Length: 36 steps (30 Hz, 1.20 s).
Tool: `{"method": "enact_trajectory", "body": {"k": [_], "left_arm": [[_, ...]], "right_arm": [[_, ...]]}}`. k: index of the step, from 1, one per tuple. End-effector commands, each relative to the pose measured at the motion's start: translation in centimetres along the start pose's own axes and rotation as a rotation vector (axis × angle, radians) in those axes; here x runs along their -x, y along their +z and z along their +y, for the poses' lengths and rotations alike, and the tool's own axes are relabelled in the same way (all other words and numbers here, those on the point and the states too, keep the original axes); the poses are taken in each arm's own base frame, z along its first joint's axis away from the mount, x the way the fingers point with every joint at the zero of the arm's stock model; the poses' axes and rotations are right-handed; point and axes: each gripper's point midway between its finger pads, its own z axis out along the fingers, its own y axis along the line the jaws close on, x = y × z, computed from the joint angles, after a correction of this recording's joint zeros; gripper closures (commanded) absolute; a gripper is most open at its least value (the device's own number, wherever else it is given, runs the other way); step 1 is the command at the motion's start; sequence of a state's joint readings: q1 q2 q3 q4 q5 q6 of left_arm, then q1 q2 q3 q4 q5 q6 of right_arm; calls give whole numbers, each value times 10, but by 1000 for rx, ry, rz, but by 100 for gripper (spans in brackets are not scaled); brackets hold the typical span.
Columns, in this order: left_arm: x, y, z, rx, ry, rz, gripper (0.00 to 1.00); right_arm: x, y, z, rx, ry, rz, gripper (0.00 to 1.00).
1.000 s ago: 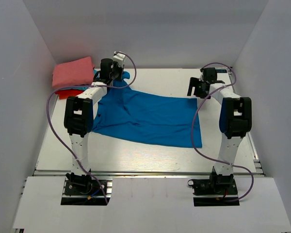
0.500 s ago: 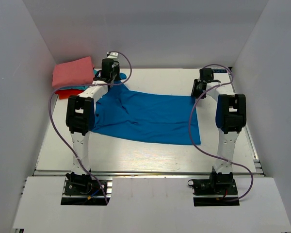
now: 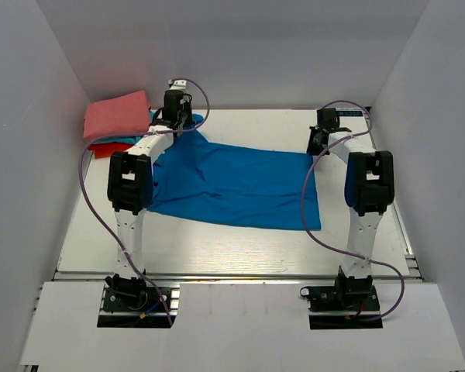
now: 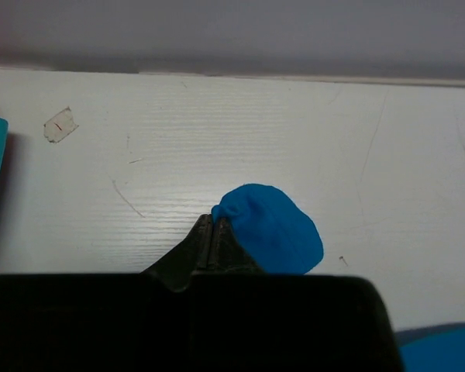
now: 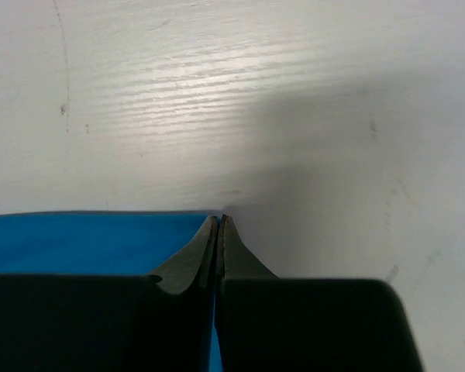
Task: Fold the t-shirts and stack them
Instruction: Grap the side of the flattened tshirt furthest away from the robot with both arms, then fold the other side of the tshirt into a rectangle
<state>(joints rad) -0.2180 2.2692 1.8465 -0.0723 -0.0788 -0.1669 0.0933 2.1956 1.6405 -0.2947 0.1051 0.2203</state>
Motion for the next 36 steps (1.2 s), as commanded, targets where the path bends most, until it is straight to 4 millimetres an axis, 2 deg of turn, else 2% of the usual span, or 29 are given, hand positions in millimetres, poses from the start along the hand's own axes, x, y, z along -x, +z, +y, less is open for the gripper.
{"method": "enact_trajectory", "body": {"k": [1,2,3,4,7,8,9,10,11,13,14,15,16,17,18,23,24,25,27,28,29,30,32,33,35,36], "left_arm": [[22,-6,4,55,-65,-39,100],[28,-12,3,52,-77,-51,100],[27,-15,5,62,-77,-50,100],[30,-18,4,59,-90,-60,100],[32,-32,11,99,-115,-67,100],[21,-36,15,120,-134,-39,100],[20,-40,20,147,-142,-42,100],[27,-52,22,158,-152,-51,100],[12,-56,25,174,-168,-25,100],[9,-67,26,174,-178,-25,100],[3,-78,27,178,-198,-14,100],[1,-83,28,177,-209,-17,100],[-13,-88,31,183,-205,5,100],[-14,-93,29,172,-220,1,100],[-6,-104,28,166,-234,-17,100],[-39,-137,35,204,-307,55,100],[-58,-143,38,215,-322,82,100],[-56,-152,34,190,-339,71,100],[-66,-162,34,182,-351,83,100],[-80,-166,36,192,-363,107,100],[-80,-174,37,192,-363,107,100],[-93,-179,41,216,-382,128,100],[-104,-187,43,224,-388,146,100],[-115,-194,41,214,-401,167,100],[-119,-197,35,170,-419,156,100],[-133,-202,37,180,-428,179,100]], "right_arm": [[61,-55,-12,-70,-7,-212,100],[63,-65,-14,-87,-12,-237,100],[59,-65,-17,-90,-12,-242,100],[66,-77,-15,-83,-19,-273,100],[56,-86,-16,-72,-23,-265,100],[46,-84,-17,-70,-26,-247,100],[49,-94,-14,-56,-28,-266,100],[43,-92,-14,-51,-27,-265,100],[43,-95,-15,-50,-25,-273,100],[36,-101,-19,-54,-24,-274,100],[37,-108,-16,-46,-22,-285,100],[26,-109,-16,-36,-26,-271,100],[24,-110,-18,-34,-20,-270,100],[28,-117,-14,-20,-23,-294,100],[22,-118,-15,-18,-24,-286,100],[10,-134,-18,-15,-17,-296,100],[7,-139,-18,-9,-19,-301,100],[1,-138,-17,2,-21,-290,100],[-5,-139,-18,5,-22,-283,100],[-7,-142,-17,10,-26,-285,100],[-11,-143,-17,14,-26,-280,100],[-12,-144,-18,14,-24,-281,100],[-22,-146,-18,21,-29,-271,100],[-22,-147,-18,22,-25,-275,100],[-29,-148,-20,20,-22,-269,100],[-31,-148,-21,19,-24,-265,100]]}}
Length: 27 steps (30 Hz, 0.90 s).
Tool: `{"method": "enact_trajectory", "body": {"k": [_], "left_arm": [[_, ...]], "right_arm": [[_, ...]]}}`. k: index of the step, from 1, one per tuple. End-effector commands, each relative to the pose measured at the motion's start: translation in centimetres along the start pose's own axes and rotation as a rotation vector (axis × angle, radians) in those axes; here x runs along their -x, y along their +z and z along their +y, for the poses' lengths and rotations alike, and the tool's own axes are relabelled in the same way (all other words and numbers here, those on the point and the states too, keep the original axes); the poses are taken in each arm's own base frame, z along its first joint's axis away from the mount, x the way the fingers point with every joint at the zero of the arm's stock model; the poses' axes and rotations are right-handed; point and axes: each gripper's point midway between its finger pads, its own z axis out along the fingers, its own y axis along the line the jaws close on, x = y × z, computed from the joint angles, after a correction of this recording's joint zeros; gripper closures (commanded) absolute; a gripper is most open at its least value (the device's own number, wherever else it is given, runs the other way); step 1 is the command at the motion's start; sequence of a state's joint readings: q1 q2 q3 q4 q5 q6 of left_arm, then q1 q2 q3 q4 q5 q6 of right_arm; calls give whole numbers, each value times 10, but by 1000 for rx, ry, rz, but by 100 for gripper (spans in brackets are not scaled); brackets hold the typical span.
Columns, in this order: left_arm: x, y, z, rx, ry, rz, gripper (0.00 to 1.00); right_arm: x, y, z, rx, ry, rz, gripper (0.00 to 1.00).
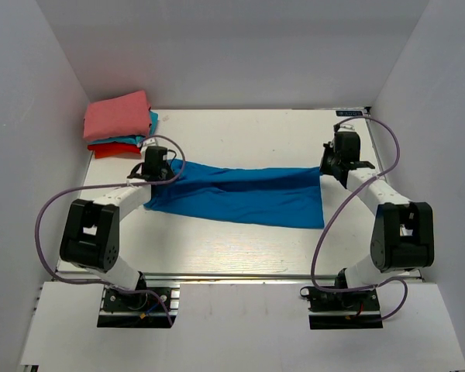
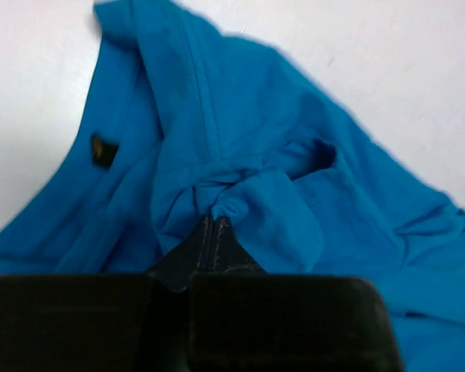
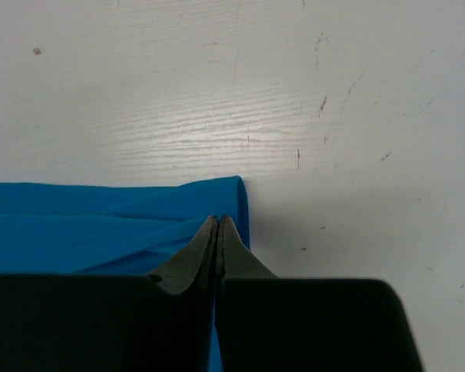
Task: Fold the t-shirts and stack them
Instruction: Fold the other side of the tshirt into a rectangle
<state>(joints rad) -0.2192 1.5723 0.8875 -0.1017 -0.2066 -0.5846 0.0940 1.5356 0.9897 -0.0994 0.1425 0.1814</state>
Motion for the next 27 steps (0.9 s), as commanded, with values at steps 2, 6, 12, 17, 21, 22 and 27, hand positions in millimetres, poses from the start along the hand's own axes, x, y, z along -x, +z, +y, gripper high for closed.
{"method": "enact_trajectory", "body": {"k": [2,6,12,17,21,22,27], "left_arm": [[-2,-21,-3,-55,-64,-26,100],[-10,-21,12,3,-72,-21,100],[-29,-17,27,99,-65,72,87],[-47,-38,35,137,-76,181,56],[-29,-59,21,36,-103,110,8],[-26,-60,15,-4,-84,94,0],[-10,-50,-24,-143,0,114,0]], "right_arm": [[5,-11,2,18,8,-43,100],[-17,-19,2,35,33,-13,100],[-61,-26,-2,29,78,49,79],[-91,-45,-9,2,98,144,51],[-75,-64,-5,36,97,63,24],[-61,-75,2,80,103,9,16],[-36,-82,29,219,88,-30,10]]}}
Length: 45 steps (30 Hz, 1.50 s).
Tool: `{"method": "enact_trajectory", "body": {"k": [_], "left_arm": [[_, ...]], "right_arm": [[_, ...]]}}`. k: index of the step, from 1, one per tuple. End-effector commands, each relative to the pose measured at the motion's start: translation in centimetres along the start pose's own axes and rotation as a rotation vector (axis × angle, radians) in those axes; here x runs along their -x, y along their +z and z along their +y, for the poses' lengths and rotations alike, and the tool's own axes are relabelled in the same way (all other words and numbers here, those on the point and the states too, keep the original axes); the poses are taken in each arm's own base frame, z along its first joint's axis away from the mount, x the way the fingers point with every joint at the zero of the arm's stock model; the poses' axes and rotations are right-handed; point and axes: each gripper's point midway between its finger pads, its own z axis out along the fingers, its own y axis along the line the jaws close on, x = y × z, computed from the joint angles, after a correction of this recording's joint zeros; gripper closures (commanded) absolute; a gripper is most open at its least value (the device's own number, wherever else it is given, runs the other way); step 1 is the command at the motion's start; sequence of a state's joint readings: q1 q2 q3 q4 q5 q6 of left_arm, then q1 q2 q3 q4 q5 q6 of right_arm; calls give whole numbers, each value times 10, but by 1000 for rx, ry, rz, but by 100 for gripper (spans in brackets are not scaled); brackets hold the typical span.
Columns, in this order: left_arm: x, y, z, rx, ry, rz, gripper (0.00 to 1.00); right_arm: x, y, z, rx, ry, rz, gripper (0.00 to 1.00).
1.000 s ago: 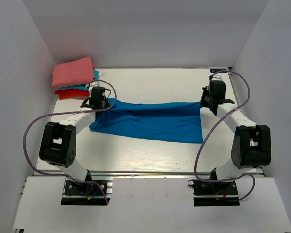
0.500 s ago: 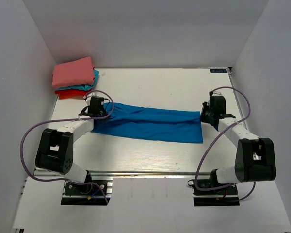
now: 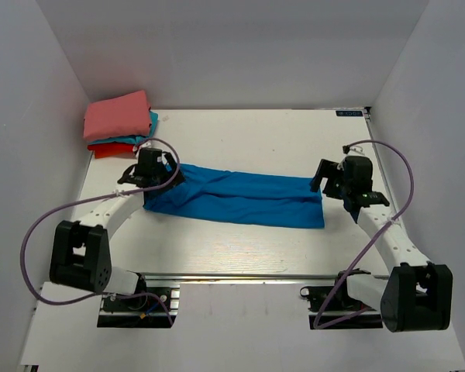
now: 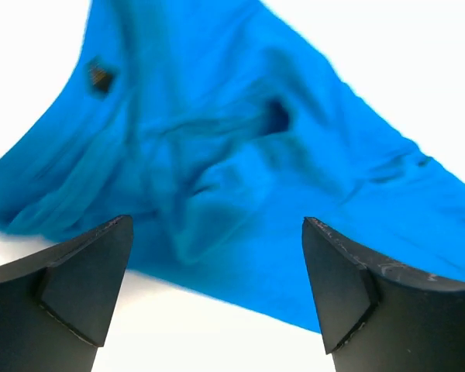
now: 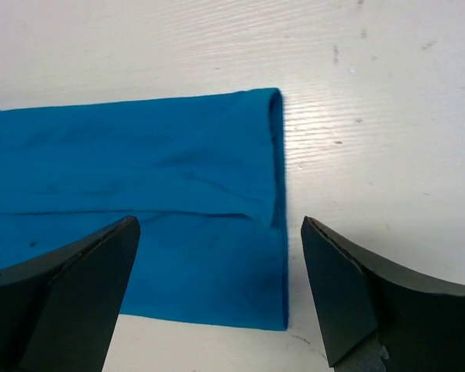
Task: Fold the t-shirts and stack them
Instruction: Fold the other side of the tshirt into a rectangle
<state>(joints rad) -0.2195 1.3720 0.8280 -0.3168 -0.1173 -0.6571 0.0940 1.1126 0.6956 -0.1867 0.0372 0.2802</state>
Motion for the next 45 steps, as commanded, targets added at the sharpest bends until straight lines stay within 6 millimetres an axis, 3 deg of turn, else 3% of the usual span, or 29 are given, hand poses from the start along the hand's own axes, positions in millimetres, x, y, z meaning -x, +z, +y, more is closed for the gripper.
{"method": "enact_trajectory", "body": {"k": [1,4,7,13,14,16,17,19,20,21,24,28,31,32,33,34,37,39,42,43,45], "left_arm": [[14,14,-37,-105,84,34,0],[19,28,-41,-70,112,75,10],[9,44,-32,-25,129,124,15],[-8,43,-10,37,135,146,36],[-8,40,-7,48,136,136,49],[-4,38,-5,58,137,118,60],[-6,37,0,83,140,126,76],[-4,36,6,118,145,120,84],[-6,34,13,153,138,124,97],[-3,33,14,167,140,120,100],[-2,21,23,220,108,113,100],[-24,-1,53,338,26,140,100],[-33,-16,78,433,-15,133,70],[-29,-22,76,421,-19,119,62],[-33,-25,79,427,-17,126,43],[-37,-28,83,435,-14,135,34],[-38,-30,79,399,-26,128,13],[-36,-27,74,375,-33,117,13],[-24,-22,63,334,-19,91,24],[-27,-19,65,344,-16,104,32],[-25,-15,63,339,-25,107,39]], "right_arm": [[10,6,25,117,-13,12,10],[4,16,32,143,-11,43,10],[2,23,36,158,-9,61,10],[-10,42,44,178,-13,111,10],[-14,46,44,179,-5,126,10],[-21,52,46,181,-2,150,10],[-27,58,44,174,5,177,10],[-30,62,43,165,6,185,10],[-37,66,40,146,11,206,10],[-38,68,39,143,14,209,10],[-48,71,36,126,25,240,10],[-54,71,33,116,27,261,10],[-59,70,32,112,22,276,10],[-59,70,31,111,20,273,10],[-61,69,31,109,16,279,10],[-61,69,30,109,13,274,10],[-62,67,30,110,18,282,10],[-60,67,34,123,9,275,10],[-54,66,34,121,5,264,10],[-52,65,33,118,3,255,10],[-50,63,34,117,-1,250,10]]}}
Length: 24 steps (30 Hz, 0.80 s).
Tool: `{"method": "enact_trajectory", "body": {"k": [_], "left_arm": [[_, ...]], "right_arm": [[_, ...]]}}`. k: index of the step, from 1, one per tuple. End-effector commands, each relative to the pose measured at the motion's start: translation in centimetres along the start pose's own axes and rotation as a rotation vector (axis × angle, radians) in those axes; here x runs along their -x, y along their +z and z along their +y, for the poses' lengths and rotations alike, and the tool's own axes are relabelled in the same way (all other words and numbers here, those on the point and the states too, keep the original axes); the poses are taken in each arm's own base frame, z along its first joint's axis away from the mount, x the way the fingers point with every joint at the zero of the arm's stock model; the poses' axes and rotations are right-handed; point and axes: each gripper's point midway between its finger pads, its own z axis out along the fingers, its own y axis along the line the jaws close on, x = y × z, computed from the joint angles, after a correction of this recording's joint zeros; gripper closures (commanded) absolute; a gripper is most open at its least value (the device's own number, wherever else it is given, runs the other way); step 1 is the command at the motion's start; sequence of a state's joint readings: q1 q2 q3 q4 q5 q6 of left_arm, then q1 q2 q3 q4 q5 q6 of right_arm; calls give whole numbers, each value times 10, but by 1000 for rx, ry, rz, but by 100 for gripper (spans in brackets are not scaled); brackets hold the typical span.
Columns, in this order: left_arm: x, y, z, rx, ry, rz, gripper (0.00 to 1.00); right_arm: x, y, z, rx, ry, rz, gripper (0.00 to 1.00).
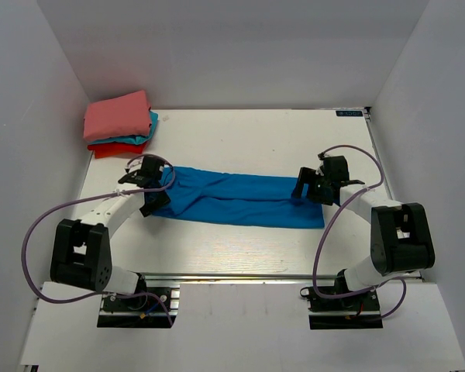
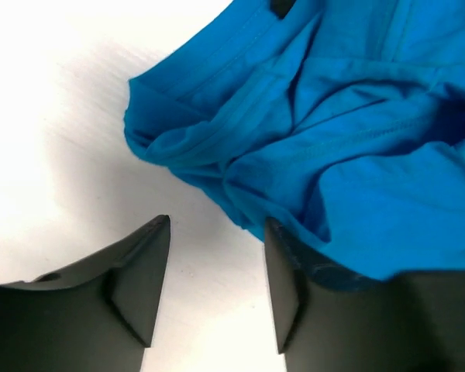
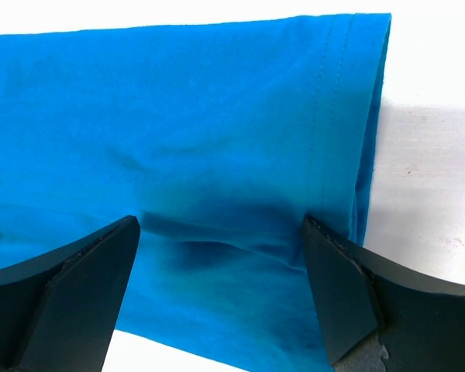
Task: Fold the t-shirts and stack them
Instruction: Fold the other side of the tshirt into a rectangle
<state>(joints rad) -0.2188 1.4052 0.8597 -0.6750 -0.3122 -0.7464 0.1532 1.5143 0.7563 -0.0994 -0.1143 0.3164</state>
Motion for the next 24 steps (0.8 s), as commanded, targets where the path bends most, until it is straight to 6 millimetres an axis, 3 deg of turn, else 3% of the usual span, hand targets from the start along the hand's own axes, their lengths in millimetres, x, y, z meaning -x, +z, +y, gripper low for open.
{"method": "enact_trajectory", "body": {"k": [1,3,8,11,16,20,22,23,24], "left_arm": [[18,-1,-11,-28,-9,-42,43],[13,6,-7,11,6,-18,49],[2,8,15,161,24,59,82],[-3,7,28,234,25,81,85],[-6,-1,32,238,-2,80,98],[17,-25,14,136,-31,15,60],[37,-40,-13,-21,-27,-66,47],[48,-49,-43,-180,5,-97,33],[49,-52,-56,-262,20,-106,28]], "right_arm": [[20,-10,8,7,-26,-60,10],[23,-13,9,9,-33,-63,10],[31,-23,6,-26,-38,-96,10],[36,-29,8,-28,-37,-114,10],[43,-34,15,-6,-41,-120,10],[46,-37,18,11,-49,-133,10],[46,-38,22,30,-53,-140,10],[45,-38,23,36,-51,-134,10],[44,-37,25,47,-52,-129,10]]}}
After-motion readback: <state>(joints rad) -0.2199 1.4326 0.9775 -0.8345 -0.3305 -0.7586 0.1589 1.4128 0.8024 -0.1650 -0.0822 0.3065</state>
